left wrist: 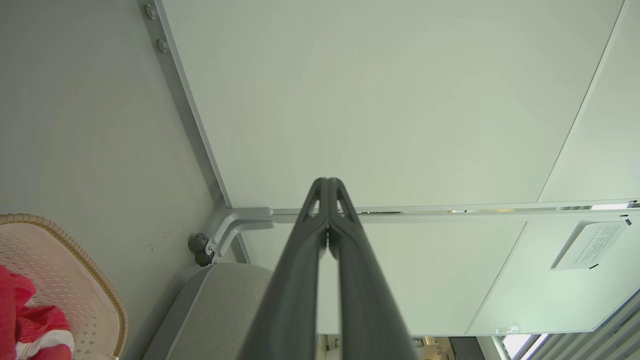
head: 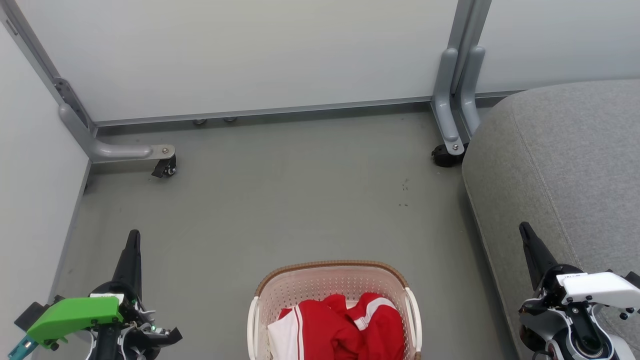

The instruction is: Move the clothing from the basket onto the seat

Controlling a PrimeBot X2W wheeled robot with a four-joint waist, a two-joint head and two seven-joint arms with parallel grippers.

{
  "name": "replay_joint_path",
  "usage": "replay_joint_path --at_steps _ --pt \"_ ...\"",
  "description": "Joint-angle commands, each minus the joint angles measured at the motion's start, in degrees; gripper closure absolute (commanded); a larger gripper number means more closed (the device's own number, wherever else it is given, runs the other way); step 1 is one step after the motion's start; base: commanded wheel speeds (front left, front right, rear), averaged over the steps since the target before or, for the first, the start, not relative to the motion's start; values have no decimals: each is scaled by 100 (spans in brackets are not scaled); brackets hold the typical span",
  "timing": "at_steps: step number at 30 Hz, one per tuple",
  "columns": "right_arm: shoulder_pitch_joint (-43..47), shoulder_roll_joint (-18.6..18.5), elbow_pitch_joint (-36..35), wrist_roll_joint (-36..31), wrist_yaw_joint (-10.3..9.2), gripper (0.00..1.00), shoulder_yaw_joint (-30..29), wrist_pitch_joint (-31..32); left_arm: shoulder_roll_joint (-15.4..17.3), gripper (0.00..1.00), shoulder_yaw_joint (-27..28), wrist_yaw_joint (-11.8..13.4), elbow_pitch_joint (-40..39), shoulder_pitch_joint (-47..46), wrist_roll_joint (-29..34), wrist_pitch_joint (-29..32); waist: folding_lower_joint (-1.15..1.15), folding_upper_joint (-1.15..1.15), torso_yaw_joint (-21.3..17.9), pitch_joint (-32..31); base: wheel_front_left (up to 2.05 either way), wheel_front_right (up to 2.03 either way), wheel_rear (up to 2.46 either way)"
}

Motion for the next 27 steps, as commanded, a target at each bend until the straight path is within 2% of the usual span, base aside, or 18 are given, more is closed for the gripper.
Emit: replay_joint_path --at_steps 1,12,13,19,27 --pt "-42 -34 10 23 -4 100 -4 4 33 100 10 -23 -2 -66 -17 12 0 0 0 0 0 0 0" --pt "-42 -34 10 24 -4 100 -4 4 33 100 10 -23 -2 -66 -17 12 0 0 0 0 0 0 0" --pt "0 0 0 0 0 0 0 0 0 0 0 0 0 0 0 0 0 0 0 0 0 0 0" --pt "135 52 126 -18 -1 0 73 -47 -31 0 -76 7 149 123 28 -60 0 0 -2 -8 0 0 0" --pt "196 31 133 -496 -1 0 253 -332 -12 0 -237 4 90 179 395 -336 0 0 -7 -46 0 0 0"
